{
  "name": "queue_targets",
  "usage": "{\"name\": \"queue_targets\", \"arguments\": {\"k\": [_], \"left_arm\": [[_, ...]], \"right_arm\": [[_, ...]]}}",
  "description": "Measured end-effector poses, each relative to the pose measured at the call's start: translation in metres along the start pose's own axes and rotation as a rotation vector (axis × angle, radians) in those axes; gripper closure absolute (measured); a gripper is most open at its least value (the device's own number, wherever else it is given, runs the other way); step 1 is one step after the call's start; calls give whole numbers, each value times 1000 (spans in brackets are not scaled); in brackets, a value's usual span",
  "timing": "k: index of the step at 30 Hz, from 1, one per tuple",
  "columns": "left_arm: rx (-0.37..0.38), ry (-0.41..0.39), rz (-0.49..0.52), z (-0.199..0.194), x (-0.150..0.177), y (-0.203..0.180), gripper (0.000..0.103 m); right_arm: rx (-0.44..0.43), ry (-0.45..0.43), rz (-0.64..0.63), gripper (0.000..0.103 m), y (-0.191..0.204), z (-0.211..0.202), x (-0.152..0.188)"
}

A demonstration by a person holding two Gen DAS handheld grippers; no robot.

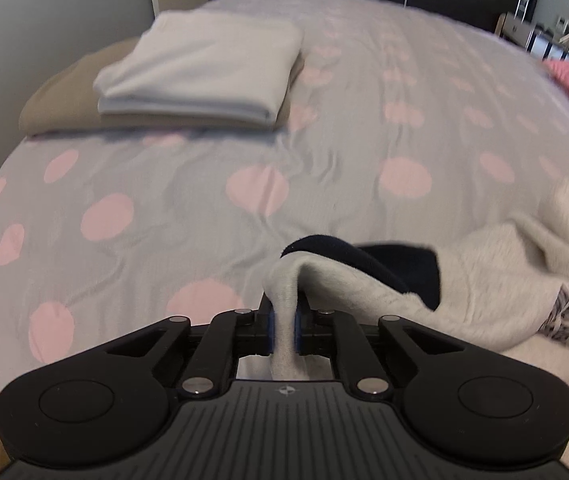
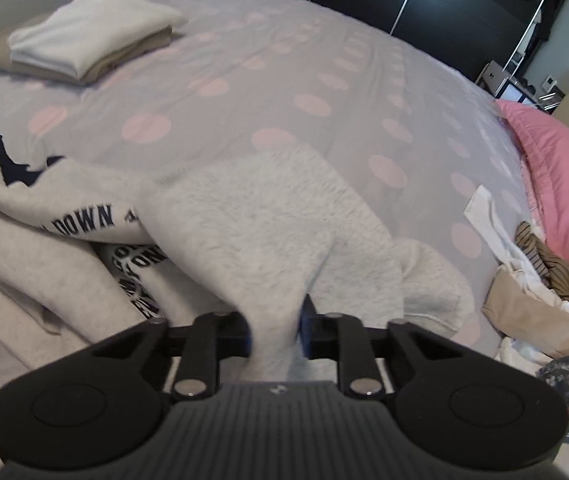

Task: Fold clothes
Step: 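Lift the grey sweatshirt with both grippers and pull it off the pile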

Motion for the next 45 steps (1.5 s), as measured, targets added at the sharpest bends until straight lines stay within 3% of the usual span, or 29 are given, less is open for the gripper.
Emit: {"name": "queue_targets", "arguments": {"k": [4,10,13,19,24,29,33,37,40,42,45], "left_arm": [[39,-119,-9,-32,-24,2,97],[172,-314,6,-109,-82,-9,97],[230,-362,56,-133,-82,-20,97],[337,-429,168,-171,-68,-41,97],[425,-483,263,-203,-56,-59,97],[387,-411,331,-183,-13,-68,98],[356,-285,358,-148,16,-65,98],[351,-144,327,-115,41,-55,98],[329,-103,309,-100,53,-49,97],[308,-90,298,-93,58,-43,97],[292,-55,270,-82,67,-34,97]], "right_arm": [[-25,-67,-15,94,10,-48,-4],[-101,-227,-20,97,27,-145,-21],[-122,-280,-38,97,44,-186,-26],[-126,-281,-72,97,63,-225,-8],[-81,-185,-1,97,50,-209,28],[-125,-33,93,97,39,-169,72],[-199,111,106,97,55,-127,106],[-244,191,104,95,70,-96,124],[-228,218,66,87,74,-85,121],[-226,225,29,67,75,-87,113],[-236,230,-38,63,79,-95,102]]}}
Point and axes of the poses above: each gripper's, at about its wrist camera, not at the fingertips, and z roughly the way its jaws point, y to its left, x to its underside, the point moved 2 cm from there along z, roughly the way its jaws point, and after that the axes turned 11 degrees about -x, right-handed, at the moved point
